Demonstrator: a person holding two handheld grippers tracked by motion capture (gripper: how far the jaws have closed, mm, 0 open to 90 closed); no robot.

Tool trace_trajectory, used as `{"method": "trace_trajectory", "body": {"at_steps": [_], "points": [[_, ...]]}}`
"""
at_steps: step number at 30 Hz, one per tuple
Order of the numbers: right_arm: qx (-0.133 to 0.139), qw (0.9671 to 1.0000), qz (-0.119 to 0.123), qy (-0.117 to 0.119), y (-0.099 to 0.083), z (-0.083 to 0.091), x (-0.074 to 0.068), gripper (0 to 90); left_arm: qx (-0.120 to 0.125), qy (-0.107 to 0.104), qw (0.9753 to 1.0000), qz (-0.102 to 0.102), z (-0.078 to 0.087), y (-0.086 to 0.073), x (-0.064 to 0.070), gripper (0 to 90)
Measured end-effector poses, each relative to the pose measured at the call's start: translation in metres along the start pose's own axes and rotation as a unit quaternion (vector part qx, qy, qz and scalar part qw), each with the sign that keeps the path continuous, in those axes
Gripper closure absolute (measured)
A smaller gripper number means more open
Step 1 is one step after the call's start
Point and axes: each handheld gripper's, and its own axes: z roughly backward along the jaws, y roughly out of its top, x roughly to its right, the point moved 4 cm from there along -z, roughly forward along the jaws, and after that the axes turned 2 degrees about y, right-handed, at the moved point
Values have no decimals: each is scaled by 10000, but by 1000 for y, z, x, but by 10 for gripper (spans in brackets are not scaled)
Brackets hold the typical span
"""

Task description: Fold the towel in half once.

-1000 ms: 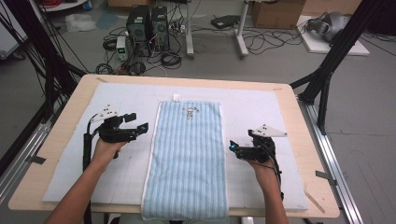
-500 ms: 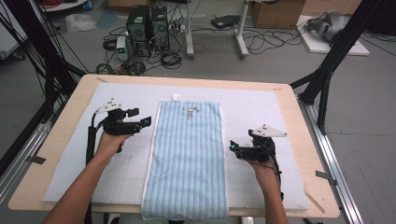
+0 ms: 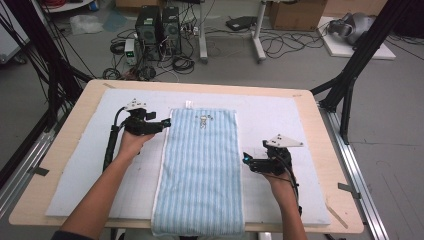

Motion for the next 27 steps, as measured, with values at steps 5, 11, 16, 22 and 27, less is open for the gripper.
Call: {"method": "trace_trajectory", "body": {"at_steps": [5,11,16,22,27], "points": [[5,9999,-131,73,0,-3,-1,116,-312,206,9993,47,-17,-8,-2,303],[-7,9996,-287,84,0,-7,2,115,-540,400,9976,-154,-31,-17,2,390],[-48,9996,-284,74,-1,-10,1,116,-758,691,9943,-287,-40,-25,2,464],[-159,9995,-286,-31,3,-20,2,116,-831,584,9914,-820,-41,-26,11,641],[-520,9985,-169,-90,12,-43,5,170,-844,440,9918,-856,-42,-26,15,856]]}}
